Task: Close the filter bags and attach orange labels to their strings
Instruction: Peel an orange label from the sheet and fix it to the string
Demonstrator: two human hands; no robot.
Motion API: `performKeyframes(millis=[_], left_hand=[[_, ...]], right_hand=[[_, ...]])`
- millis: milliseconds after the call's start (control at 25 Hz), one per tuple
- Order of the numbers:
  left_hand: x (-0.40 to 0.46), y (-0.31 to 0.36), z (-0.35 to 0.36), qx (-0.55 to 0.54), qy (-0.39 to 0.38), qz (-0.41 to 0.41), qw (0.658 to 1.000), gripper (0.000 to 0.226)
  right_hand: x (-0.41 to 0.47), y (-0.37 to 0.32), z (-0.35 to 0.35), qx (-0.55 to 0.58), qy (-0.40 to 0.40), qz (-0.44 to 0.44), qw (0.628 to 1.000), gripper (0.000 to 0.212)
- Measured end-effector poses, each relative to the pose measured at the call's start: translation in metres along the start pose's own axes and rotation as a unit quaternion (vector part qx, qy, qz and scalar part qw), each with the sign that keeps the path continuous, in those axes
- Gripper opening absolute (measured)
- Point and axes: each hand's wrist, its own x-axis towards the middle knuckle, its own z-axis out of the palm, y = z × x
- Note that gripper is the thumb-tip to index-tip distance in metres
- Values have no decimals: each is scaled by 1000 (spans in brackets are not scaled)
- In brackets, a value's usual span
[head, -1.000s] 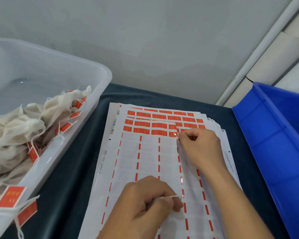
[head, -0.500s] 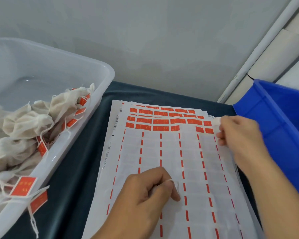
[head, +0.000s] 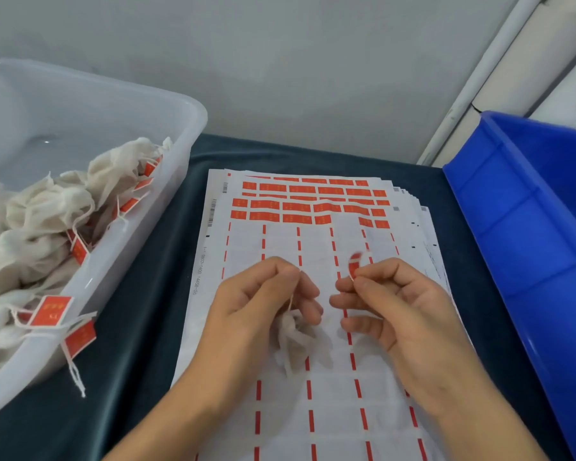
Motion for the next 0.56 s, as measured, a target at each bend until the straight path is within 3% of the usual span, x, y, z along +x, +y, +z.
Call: performKeyframes(millis=[160,280,440,560], left_hand=[[-1,0,4,54,24,-4,998,41],[-3,1,6,70,35,0,997,37],[-4,1,8,91,34,38,995,32],[-7,-1,11,138,43,80,986,29]], right_hand=[[-7,2,2,42,12,-83,996,8],[-16,0,8,45,43,-121,991,11],[-25,-3,20,69,23,-116,991,29],[-25,-1,24,54,-12,-105,993,18]])
